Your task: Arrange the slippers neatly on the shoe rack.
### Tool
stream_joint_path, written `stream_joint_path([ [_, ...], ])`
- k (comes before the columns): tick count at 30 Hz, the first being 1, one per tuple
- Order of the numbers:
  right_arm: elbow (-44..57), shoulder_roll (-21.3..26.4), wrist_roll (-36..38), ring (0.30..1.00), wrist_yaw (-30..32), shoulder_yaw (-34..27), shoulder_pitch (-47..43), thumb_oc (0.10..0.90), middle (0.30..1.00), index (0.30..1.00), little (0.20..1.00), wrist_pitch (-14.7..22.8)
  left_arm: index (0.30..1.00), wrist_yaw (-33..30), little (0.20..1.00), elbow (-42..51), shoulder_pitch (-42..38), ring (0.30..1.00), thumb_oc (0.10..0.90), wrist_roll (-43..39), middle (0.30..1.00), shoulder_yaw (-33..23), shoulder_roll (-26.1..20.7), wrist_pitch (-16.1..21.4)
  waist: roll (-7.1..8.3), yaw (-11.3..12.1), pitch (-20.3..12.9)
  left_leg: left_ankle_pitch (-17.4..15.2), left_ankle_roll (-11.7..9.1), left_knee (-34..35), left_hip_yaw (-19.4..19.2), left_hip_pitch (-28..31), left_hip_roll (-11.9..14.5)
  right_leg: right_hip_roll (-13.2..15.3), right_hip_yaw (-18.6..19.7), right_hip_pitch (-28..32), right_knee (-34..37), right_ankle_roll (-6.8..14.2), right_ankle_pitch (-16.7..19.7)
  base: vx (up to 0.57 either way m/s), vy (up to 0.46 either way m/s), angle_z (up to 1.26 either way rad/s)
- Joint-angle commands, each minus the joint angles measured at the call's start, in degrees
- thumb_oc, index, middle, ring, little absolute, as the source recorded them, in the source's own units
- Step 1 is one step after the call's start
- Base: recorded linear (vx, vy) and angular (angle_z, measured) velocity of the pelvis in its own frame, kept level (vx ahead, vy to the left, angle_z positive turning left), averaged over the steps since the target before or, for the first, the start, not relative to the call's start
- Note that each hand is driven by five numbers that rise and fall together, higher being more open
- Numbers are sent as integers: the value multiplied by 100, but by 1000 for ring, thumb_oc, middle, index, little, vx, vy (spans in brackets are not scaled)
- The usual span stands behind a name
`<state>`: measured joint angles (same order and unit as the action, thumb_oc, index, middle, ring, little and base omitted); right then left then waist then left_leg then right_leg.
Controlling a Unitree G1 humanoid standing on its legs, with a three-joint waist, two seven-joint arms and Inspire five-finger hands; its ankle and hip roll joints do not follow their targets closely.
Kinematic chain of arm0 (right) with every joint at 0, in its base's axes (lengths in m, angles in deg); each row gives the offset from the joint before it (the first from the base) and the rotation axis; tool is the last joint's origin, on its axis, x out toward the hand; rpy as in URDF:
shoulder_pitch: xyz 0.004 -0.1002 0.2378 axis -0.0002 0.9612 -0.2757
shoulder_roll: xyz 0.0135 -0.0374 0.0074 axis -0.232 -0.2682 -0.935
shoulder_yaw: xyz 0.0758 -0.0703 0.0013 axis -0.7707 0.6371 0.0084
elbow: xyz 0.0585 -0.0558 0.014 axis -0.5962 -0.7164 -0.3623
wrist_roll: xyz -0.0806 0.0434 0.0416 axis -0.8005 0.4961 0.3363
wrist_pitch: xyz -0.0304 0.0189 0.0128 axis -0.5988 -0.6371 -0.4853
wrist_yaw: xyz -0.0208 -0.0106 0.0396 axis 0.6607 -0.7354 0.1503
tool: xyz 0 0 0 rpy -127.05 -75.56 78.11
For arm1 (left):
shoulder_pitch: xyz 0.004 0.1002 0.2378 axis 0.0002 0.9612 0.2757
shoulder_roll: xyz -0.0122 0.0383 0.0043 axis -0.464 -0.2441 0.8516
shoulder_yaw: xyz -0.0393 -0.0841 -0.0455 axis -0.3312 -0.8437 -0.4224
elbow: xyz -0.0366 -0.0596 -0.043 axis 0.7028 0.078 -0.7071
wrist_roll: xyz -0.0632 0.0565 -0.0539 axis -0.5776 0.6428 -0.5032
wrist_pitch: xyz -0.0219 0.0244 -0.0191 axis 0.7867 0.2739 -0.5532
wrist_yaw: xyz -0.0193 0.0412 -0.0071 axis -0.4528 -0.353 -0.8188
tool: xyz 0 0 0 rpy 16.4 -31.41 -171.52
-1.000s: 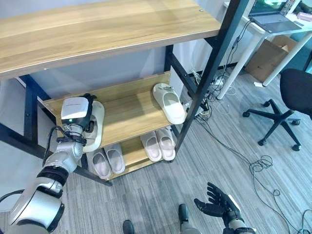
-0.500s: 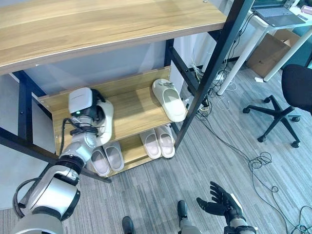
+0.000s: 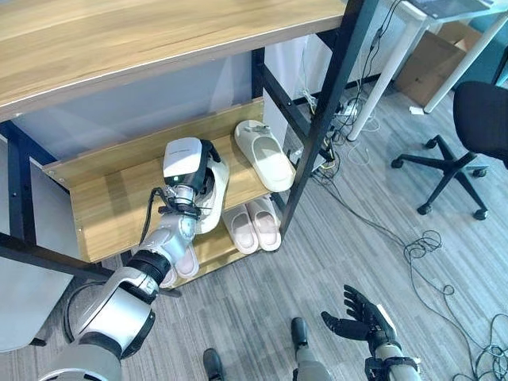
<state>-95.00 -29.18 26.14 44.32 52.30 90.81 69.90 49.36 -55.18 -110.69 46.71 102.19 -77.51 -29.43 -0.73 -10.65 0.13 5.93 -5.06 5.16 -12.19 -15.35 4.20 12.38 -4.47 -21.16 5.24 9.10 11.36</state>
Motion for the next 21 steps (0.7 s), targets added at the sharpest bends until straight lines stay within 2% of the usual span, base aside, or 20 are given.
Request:
stream_joint_path([
  [1, 708, 450, 38, 900, 202, -266, -231, 800, 900, 900, 900, 444, 300, -578, 300, -621, -1506, 300, 400, 76, 300, -126, -55, -14, -91, -67, 182, -607, 302, -16, 17, -127, -321, -280, -227, -7, -24, 348, -465, 5, -37, -3],
  [9, 751, 514, 86, 900, 243, -152, -281, 800, 900, 900, 900, 504, 300, -645, 300, -1049, -2020, 300, 400, -183, 300, 21, -28, -27, -67, -156, 168, -556, 253, -16, -55, -205, -205, -392, -142, -168, -24, 313, -452, 24, -53, -8],
  [21, 650, 547, 112, 900, 253, 83, -487, 800, 900, 900, 900, 482, 300, -525, 300, -1995, -2794, 300, 400, -582, 300, 317, 16, -123, -119, -210, 63, -549, 188, -16, -120, -216, -74, -524, -74, -271, -24, 295, -458, 36, -27, -6],
])
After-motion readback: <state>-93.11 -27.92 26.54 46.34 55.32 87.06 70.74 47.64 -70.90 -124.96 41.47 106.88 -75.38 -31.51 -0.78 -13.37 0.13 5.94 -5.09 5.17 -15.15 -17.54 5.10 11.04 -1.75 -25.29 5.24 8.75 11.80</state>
